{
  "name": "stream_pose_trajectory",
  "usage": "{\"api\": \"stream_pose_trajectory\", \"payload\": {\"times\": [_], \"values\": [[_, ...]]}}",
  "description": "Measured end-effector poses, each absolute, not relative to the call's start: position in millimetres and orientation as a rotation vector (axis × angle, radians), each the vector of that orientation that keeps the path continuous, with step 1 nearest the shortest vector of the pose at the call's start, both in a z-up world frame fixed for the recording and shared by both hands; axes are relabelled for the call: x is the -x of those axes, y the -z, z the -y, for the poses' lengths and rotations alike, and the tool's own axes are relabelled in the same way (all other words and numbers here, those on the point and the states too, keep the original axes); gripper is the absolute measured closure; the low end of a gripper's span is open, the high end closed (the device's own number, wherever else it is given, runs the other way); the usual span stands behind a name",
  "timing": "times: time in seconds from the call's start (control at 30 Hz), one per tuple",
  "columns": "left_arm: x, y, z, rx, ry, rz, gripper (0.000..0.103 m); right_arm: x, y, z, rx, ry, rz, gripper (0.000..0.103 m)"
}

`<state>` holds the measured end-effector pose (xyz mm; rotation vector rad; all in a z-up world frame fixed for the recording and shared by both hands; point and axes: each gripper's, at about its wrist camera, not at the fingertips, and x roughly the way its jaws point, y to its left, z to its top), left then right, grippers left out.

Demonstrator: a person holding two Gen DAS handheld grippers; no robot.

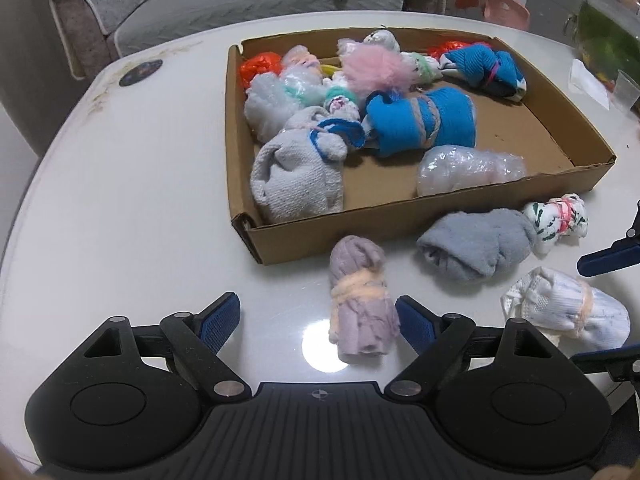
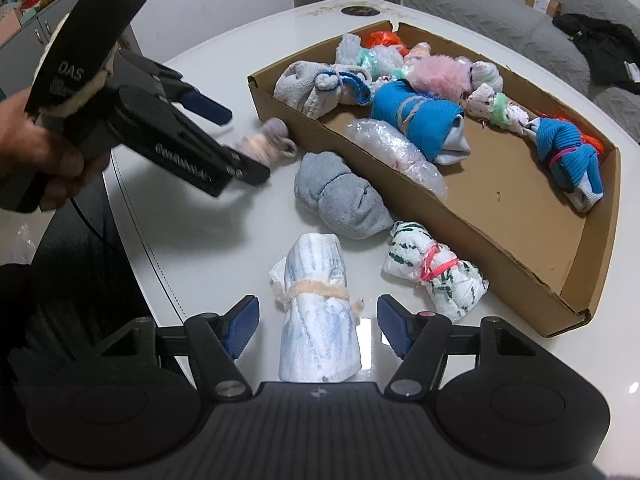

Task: Organize objects
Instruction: 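Grasp the lilac sock bundle with left tool while right tool grasps the white sock bundle, then carry the lilac and white sock bundles over the box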

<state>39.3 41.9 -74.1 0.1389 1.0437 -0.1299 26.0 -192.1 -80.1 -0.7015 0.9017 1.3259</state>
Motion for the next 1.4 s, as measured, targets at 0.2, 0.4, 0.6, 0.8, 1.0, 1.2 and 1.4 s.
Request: {"api": "stream_pose_trajectory", "payload": {"times": [0.2, 0.4, 0.6, 0.8, 1.0, 1.2, 1.4], "values": [[-47, 78, -26, -0.15, 0.178, -1.043, 0.015, -29, 84, 190, 0.715, -1.313, -0.914, 0.05], [-47, 73, -25, -0.124, 0.2, -1.025, 0.054, -28, 89, 192, 0.737, -1.304, -0.925, 0.067], [-41, 70, -35, -0.106, 0.206, -1.043, 0.069, -29, 86, 199, 0.728, -1.318, -0.923, 0.068], [-32, 48, -47, -0.128, 0.209, -1.031, 0.069, -36, 65, 222, 0.703, -1.317, -0.902, 0.068], [-35, 13, -47, -0.176, 0.248, -1.022, 0.069, -58, 38, 237, 0.7, -1.272, -0.874, 0.068], [-48, -22, -31, -0.256, 0.301, -1.003, 0.069, -87, 7, 243, 0.715, -1.204, -0.818, 0.068], [-84, -47, 5, -0.309, 0.373, -0.983, 0.069, -115, -13, 227, 0.748, -1.187, -0.757, 0.068]]}}
